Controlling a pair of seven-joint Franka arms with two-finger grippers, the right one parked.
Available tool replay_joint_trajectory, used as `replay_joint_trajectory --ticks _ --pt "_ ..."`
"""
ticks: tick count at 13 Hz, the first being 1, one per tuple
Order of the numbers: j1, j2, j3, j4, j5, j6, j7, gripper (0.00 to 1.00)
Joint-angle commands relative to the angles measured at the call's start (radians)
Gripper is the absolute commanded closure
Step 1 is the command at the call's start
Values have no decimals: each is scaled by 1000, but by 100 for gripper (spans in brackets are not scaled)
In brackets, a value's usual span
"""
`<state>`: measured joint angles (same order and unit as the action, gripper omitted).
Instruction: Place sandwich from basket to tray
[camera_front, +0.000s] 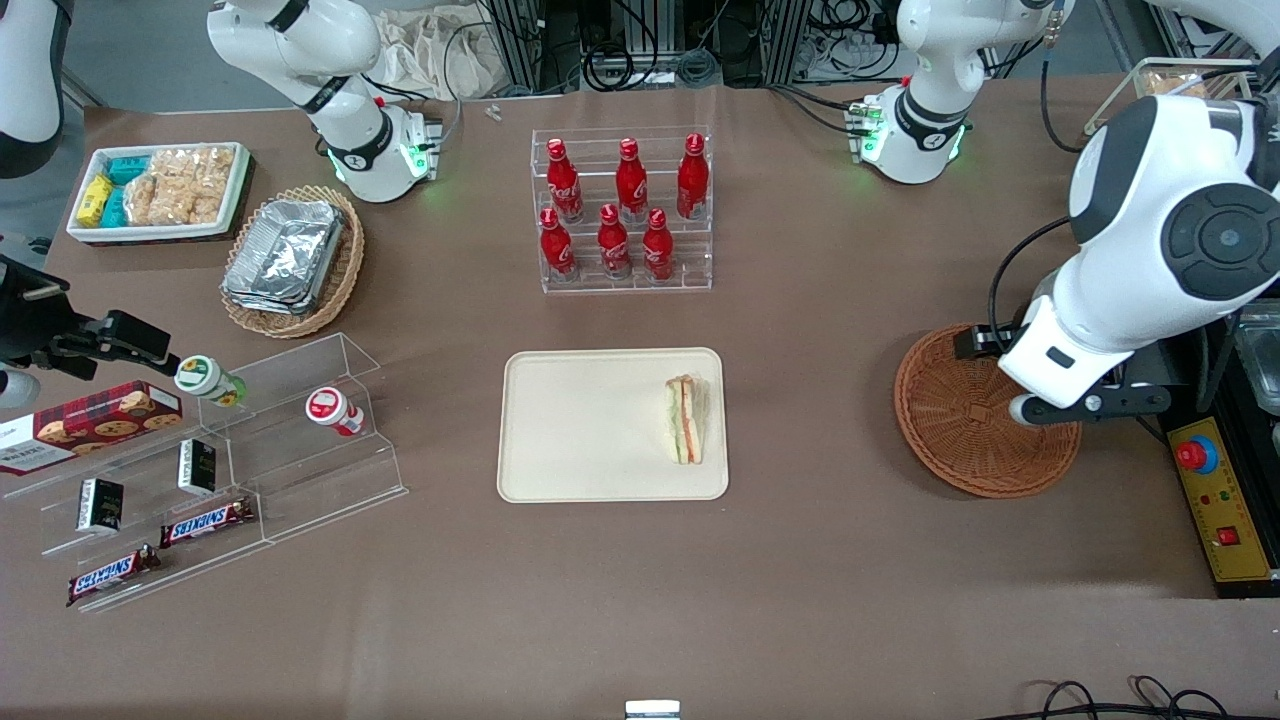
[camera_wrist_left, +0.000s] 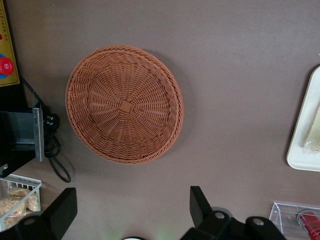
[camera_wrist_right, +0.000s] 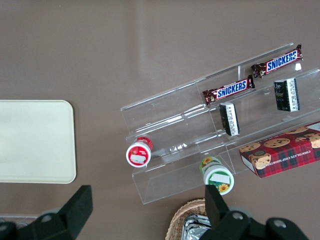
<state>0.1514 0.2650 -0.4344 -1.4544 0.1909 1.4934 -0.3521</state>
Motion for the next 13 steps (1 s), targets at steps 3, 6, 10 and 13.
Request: replay_joint_trajectory --ticks 3,6,10,13 --pt "48 -39 -6 2 -2 -21 51 0" --pt "73 -56 15 -4 -19 -21 85 0" --pt "-198 -90 424 -7 -152 -13 209 0" --pt "-228 -84 482 -1 -173 10 235 0"
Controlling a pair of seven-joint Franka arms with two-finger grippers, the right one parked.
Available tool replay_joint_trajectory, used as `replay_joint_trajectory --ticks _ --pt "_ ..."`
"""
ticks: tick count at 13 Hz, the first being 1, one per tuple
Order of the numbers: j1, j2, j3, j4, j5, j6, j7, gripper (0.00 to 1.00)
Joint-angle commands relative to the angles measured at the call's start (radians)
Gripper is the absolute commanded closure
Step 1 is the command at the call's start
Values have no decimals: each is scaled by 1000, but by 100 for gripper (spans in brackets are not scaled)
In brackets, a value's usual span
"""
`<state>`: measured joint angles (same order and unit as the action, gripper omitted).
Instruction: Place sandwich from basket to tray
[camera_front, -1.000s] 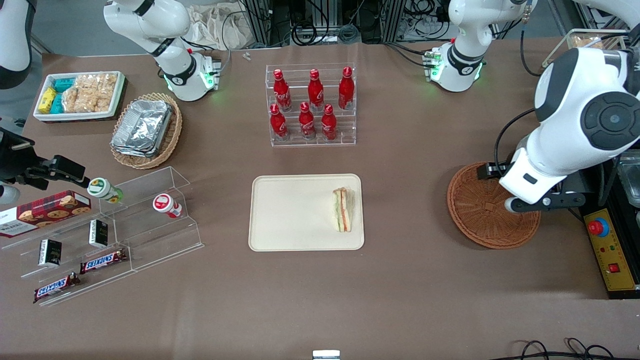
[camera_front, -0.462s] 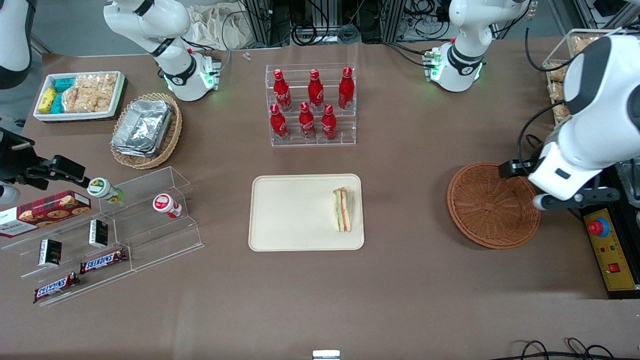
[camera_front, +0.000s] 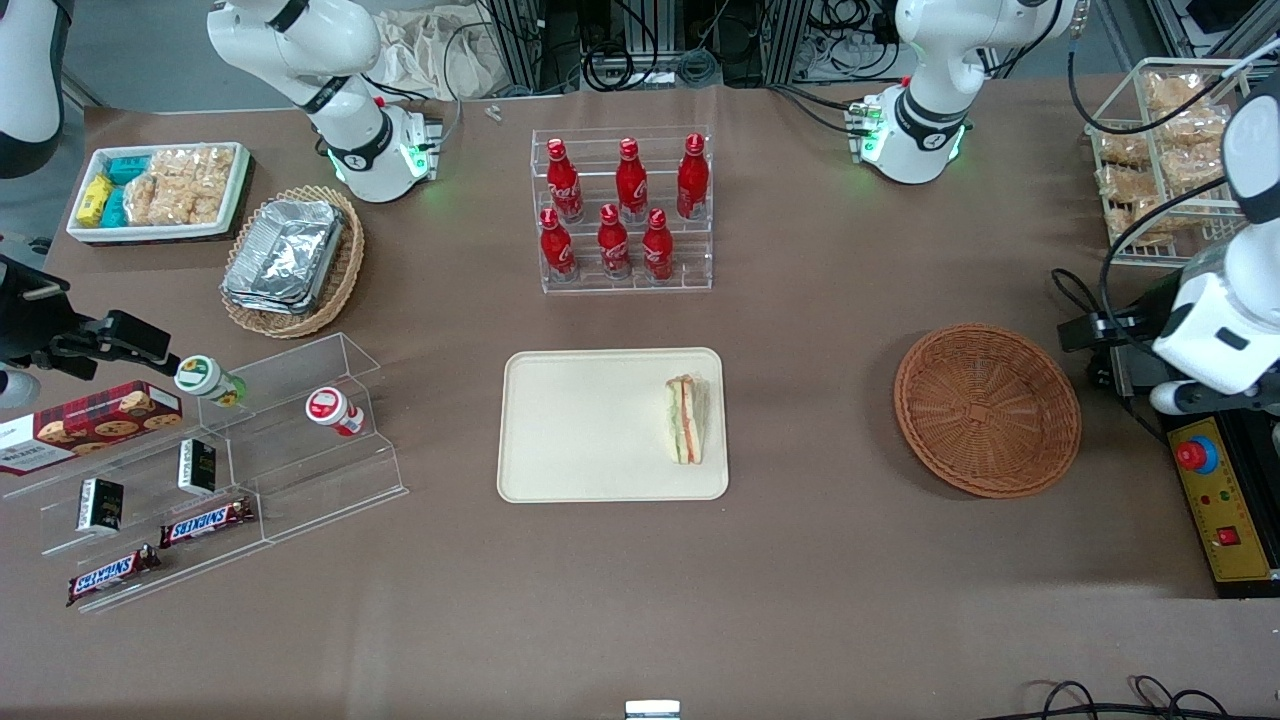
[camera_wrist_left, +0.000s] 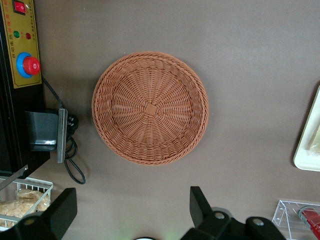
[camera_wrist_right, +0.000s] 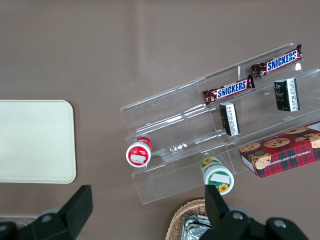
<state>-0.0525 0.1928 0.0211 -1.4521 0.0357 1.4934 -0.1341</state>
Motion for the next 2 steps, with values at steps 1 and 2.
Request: replay_joint_trajectory --ticks 1,2 --pt "-24 -4 26 -2 -19 16 37 0" --pt "-24 -4 26 -2 -19 24 40 0"
